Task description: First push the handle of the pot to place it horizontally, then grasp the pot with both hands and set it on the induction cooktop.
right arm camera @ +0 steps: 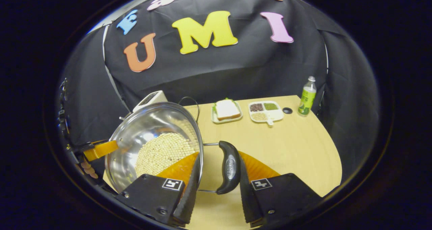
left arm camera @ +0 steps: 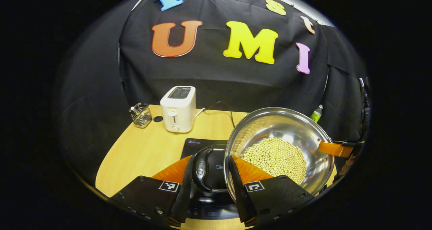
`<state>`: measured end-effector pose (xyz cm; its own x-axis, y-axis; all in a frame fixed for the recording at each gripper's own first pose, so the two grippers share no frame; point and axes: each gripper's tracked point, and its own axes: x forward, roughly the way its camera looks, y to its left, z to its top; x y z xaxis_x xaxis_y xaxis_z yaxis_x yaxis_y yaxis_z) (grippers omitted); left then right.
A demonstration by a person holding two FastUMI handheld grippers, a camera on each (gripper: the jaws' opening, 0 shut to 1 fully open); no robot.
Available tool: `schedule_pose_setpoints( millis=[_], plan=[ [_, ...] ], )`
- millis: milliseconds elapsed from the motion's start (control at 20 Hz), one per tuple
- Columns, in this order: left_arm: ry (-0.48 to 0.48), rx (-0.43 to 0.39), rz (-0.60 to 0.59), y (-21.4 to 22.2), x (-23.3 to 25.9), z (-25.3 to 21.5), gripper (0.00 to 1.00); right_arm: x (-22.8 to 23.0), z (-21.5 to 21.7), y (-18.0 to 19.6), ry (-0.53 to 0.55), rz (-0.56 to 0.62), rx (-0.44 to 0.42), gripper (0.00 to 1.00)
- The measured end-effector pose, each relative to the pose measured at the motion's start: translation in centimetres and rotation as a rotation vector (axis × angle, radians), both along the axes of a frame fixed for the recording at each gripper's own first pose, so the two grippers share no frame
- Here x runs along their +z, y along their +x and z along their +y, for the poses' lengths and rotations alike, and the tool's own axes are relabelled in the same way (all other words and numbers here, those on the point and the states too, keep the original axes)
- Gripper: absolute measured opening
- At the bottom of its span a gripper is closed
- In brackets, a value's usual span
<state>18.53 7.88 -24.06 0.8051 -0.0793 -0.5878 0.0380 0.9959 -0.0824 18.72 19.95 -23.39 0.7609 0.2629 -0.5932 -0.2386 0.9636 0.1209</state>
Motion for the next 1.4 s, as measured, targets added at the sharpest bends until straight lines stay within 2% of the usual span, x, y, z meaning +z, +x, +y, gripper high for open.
schedule_pose_setpoints(
  millis=[250, 550, 750, 950, 1150, 1400],
  plan=[
    [-0.012, 0.057, 0.006, 0.9, -1.6, 4.7, 0.56, -1.9, 5.0, 1.3, 0.007, 0.007, 0.027, 0.6],
    [-0.015, 0.088, 0.044, 3.0, -6.1, 7.5, 0.56, -6.4, 8.1, 3.6, 0.001, 0.042, 0.034, 0.59],
    [-0.015, 0.094, 0.084, 3.7, -9.2, 8.4, 0.56, -9.2, 9.0, 4.7, -0.019, 0.042, 0.035, 0.59],
    [0.027, 0.088, 0.049, 4.3, -9.1, 8.7, 0.56, -9.6, 9.3, 5.3, 0.022, 0.035, 0.03, 0.58],
    [0.026, 0.091, 0.048, 4.7, -9.8, 8.4, 0.56, -10.3, 9.2, 5.8, 0.06, 0.034, 0.015, 0.59],
    [0.038, 0.077, 0.015, 4.9, -10.1, 8.3, 0.56, -10.2, 9.0, 6.3, 0.112, 0.016, 0.035, 0.62]
  ],
)
